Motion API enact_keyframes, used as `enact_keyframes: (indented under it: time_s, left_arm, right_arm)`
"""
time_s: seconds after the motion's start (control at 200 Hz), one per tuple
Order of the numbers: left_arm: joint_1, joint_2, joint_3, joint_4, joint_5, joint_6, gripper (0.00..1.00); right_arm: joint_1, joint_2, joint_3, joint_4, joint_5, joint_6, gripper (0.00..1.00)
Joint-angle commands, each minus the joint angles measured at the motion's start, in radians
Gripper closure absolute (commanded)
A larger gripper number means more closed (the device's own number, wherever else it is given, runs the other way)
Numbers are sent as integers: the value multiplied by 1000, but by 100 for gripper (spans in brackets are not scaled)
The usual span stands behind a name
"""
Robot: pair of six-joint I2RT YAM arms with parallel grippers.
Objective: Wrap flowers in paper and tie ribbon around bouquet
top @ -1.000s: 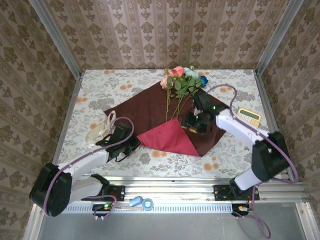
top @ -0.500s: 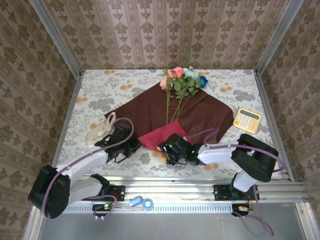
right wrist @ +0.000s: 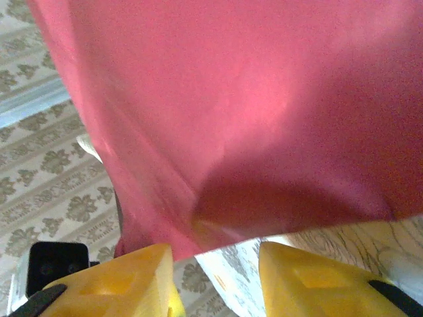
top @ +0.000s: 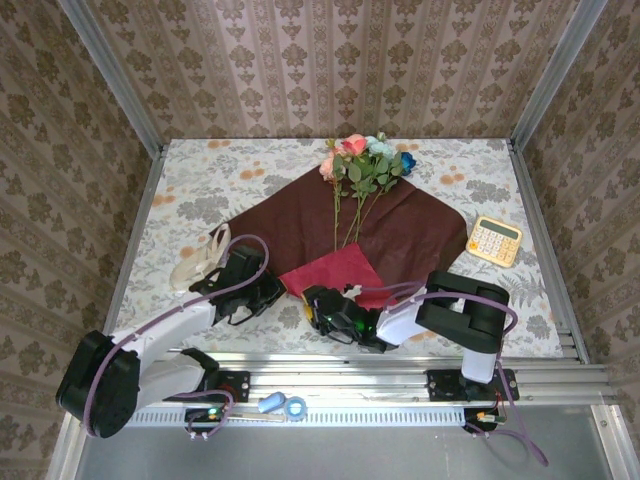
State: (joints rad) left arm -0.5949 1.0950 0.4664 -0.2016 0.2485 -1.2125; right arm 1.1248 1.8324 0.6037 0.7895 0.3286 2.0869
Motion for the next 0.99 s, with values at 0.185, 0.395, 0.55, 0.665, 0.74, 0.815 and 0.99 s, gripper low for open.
enact_keyframes:
  time_s: [0.185, 0.395, 0.55, 0.665, 0.74, 0.815, 0.99]
  left_arm:
    - [27, -23, 35, -72, 31, 61, 100]
    - [66, -17, 38, -78, 47, 96, 100]
    - [70, -1, 44, -63, 63, 115, 87]
    - [40, -20, 39, -62, 64, 84, 54]
    - [-3, -41, 32, -73, 50, 51, 44]
    - [-27, -53, 1, -41, 42, 9, 40]
    - [-32, 42, -28, 153, 51, -38, 42]
  right_arm:
    - [-13, 69, -27, 1, 228, 421, 80]
    - [-13, 1, -16, -142, 216, 436, 97]
    - [-13, 12, -6, -133, 184, 454, 100]
    - [-12, 24, 6, -108, 170, 458, 100]
    - [-14, 21, 15, -113, 161, 459, 100]
    - [-17, 16, 20, -115, 148, 460, 100]
    - [-19, 3, 21, -125, 122, 458, 100]
